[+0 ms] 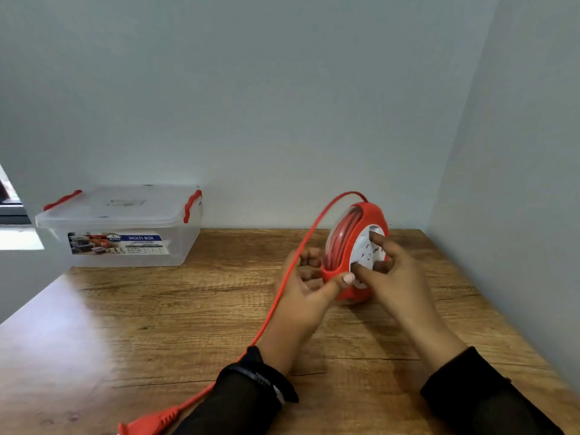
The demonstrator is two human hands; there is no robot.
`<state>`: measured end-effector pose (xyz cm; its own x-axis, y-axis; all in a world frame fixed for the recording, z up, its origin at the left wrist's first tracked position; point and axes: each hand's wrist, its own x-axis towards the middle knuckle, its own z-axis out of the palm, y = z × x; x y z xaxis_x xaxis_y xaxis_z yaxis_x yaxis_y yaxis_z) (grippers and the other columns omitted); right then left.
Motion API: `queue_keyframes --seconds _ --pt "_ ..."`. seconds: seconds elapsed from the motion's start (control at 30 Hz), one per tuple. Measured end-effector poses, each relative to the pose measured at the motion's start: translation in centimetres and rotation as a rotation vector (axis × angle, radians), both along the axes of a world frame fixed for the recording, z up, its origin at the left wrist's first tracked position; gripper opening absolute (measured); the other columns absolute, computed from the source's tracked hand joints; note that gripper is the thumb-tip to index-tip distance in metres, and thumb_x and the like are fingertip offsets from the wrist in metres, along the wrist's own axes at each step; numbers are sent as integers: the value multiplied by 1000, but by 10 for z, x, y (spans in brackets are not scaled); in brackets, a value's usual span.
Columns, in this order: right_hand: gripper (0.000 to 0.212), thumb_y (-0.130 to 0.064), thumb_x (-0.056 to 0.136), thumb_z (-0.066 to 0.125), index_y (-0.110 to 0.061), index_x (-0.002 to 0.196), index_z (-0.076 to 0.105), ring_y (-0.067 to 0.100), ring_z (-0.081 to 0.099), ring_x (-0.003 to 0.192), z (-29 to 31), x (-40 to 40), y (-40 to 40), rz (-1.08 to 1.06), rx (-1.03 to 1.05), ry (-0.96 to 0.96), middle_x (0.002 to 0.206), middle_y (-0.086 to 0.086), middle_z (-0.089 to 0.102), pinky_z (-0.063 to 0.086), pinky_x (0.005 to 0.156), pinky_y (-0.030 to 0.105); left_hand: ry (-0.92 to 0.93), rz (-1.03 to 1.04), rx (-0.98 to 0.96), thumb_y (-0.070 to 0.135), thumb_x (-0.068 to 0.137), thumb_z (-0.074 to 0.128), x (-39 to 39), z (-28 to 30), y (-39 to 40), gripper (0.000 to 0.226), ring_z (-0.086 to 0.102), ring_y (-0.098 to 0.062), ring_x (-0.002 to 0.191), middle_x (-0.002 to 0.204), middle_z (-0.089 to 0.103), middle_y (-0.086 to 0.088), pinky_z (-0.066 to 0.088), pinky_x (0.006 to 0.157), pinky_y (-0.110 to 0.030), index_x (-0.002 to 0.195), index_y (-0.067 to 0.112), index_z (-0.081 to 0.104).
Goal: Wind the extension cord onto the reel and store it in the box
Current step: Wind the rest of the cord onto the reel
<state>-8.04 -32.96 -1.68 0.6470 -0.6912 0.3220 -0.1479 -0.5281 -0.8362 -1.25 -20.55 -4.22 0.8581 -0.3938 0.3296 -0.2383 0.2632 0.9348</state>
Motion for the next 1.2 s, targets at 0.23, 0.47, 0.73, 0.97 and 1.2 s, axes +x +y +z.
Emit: queue_keyframes --seconds 0.23,0.47,0.73,0.97,1.2 --pt "61 -32 71 71 -44 127 52 27 54 77 1 -4 -8 -38 -814 197 92 1 71 45 66 34 10 48 -12 20 67 87 7 11 10 27 56 -17 65 70 58 -6 49 62 -33 89 23 70" --pt "57 -36 68 71 -45 121 55 25 57 75 0 -2 -9 -61 -987 170 84 -5 71 37 67 35 142 -44 27 4 76 78 8 15 16 29 69 -20 49 69 70 6 54 45 -25 99 12 64" --pt "57 -41 65 73 -50 119 56 23 65 91 0 -4 6 -84 -492 52 95 -2 72 46 88 42 144 -30 14 4 76 78 3 9 7 35 69 -40 63 90 68 -29 53 52 -28 101 20 59" --pt "49 -32 64 82 -30 108 61 14 65 95 -5 8 6 -27 368 -231 104 -6 68 52 78 29 108 -15 50 12 63 79 -1 -4 -7 41 69 -26 73 77 69 -5 57 64 -36 86 42 60" --pt "27 -48 81 62 -23 89 56 6 35 31 5 8 3 100 919 -73 63 1 66 22 41 19 13 10 50 0 73 77 -4 -2 -4 37 73 -30 77 79 70 -8 60 69 -40 86 28 56"
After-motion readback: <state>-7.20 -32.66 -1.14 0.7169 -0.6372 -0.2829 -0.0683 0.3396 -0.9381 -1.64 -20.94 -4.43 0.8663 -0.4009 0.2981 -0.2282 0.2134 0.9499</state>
